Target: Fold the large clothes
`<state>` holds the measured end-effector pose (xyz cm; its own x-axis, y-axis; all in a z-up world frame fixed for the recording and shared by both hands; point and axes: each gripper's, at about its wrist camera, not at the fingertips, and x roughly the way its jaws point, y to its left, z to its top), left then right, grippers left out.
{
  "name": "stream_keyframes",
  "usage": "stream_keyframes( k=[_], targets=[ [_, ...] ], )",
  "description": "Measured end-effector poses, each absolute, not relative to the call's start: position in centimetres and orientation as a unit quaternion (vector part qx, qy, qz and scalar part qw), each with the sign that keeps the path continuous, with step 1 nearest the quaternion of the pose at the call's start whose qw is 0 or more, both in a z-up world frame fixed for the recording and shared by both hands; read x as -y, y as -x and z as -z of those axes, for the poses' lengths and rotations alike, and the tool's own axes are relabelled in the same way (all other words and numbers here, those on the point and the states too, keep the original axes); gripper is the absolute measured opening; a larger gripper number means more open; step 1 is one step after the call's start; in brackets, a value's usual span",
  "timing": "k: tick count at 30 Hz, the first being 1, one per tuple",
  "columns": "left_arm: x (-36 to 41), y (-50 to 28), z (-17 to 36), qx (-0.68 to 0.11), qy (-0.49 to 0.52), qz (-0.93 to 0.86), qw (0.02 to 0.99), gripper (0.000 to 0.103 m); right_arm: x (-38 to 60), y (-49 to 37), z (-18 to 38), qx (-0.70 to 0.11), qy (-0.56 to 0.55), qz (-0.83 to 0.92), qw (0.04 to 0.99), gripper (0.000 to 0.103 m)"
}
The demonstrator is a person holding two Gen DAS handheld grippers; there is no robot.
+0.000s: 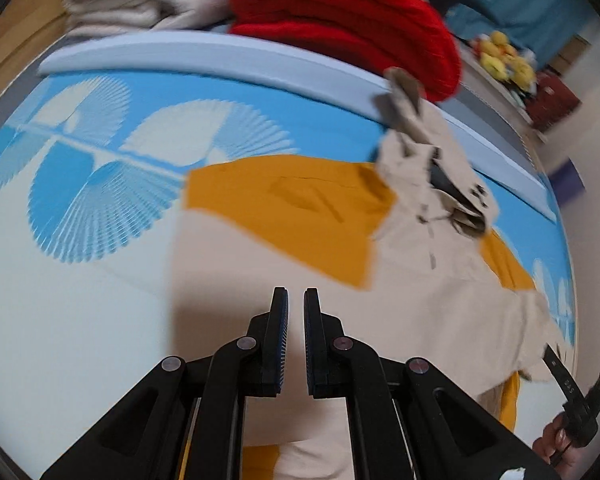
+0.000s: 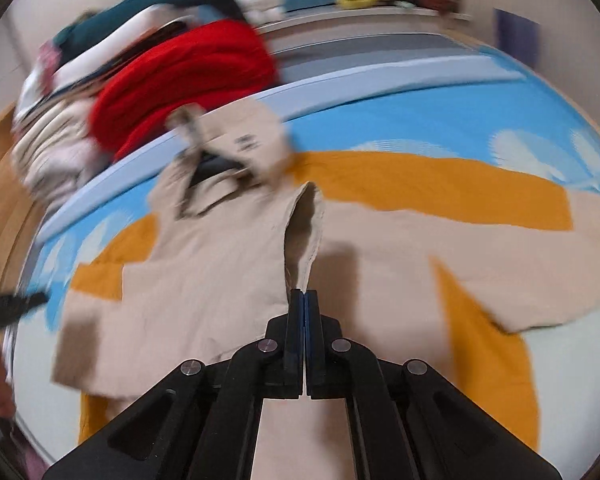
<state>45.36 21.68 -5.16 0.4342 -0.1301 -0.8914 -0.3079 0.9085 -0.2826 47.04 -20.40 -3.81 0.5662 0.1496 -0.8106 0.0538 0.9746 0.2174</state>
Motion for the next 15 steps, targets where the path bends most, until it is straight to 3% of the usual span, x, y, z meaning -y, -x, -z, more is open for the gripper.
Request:
stream_keyframes(
  k=[15],
  targets=[
    [-19.2, -45.5, 12.1, -0.617, 0.167, -0.015, 0.769, 0.007, 32.3, -47.2, 4.5, -0.447, -0.16, 0.115, 0.872, 0.004]
  ],
)
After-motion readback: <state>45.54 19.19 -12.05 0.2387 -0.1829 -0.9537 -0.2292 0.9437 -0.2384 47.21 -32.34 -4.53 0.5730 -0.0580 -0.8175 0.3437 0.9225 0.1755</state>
